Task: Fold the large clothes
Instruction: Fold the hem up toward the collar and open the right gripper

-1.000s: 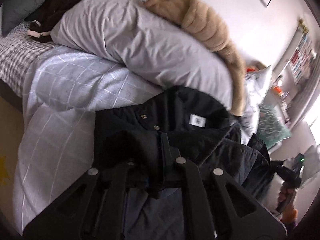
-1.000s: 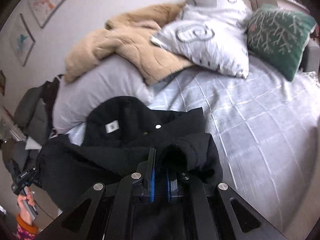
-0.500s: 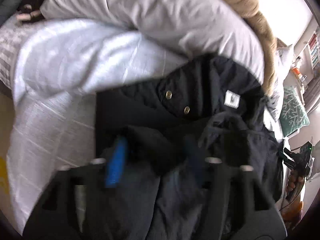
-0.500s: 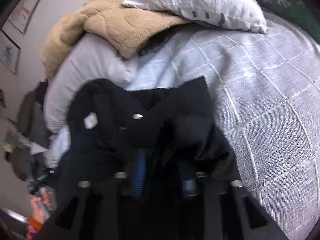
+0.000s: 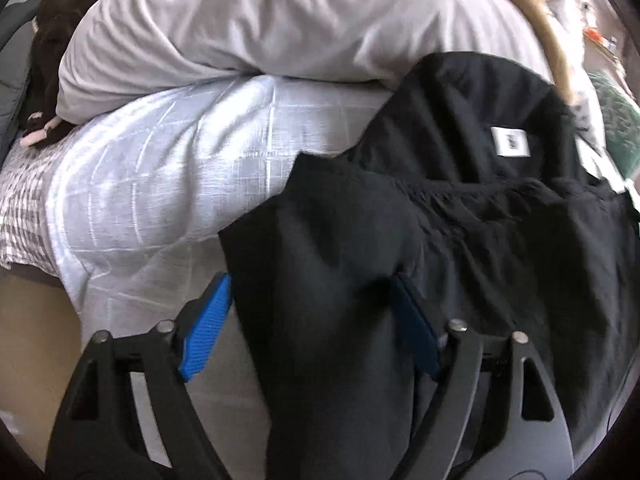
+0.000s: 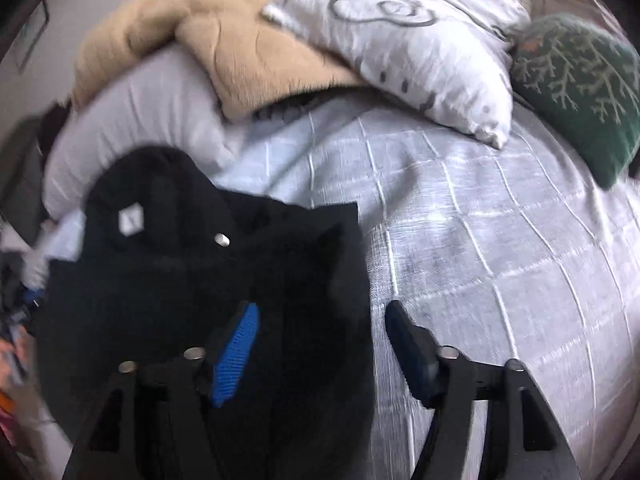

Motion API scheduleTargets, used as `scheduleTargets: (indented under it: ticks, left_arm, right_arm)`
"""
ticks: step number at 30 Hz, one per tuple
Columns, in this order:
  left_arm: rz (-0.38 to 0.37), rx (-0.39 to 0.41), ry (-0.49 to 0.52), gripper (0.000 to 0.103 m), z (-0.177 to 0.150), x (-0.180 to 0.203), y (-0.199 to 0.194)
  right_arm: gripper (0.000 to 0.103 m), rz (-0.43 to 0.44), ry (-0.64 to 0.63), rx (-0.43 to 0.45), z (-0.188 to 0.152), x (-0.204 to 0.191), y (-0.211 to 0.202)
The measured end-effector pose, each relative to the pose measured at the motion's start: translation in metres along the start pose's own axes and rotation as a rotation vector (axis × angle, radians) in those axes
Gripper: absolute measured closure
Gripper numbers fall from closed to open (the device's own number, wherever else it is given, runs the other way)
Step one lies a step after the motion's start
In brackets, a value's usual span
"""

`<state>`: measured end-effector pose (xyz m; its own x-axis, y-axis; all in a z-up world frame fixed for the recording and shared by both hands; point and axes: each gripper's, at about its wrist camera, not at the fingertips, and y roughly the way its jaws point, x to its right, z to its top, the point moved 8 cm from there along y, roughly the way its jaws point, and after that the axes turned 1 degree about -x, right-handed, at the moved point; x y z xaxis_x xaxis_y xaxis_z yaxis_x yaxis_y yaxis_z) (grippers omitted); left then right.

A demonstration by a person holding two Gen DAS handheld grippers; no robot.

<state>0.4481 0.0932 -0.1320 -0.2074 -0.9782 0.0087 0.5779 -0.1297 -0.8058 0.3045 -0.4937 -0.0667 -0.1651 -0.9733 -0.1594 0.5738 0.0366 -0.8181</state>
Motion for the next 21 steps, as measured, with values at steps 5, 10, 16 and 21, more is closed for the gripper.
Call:
scheduleTargets:
  ticks: [5,10,16,21]
  left_arm:
    - [-0.073,0.134,-0.116,0.094,0.014,0.010,-0.018]
    - [0.032,0.376,-0.164,0.095,0.052,0.001,-0.074]
    - [0.226,0.573,-0.178,0.095,0.114,-0.005,-0.087]
    - [0.324,0.448,-0.137,0.094,0.117,-0.009,-0.003]
  right_arm:
    - [0.097,-0.150,-0.094,0.086,0.003,-0.019,0.003]
    - [0.098,-0.261,-0.149,0.282,0.037,-0.033,-0.040]
    - [0.098,-0.403,-0.128,0.494,0.112,-0.046,-0.055]
    - [0.097,-0.488,-0.094,0.434,0.141,-0.046,0.020]
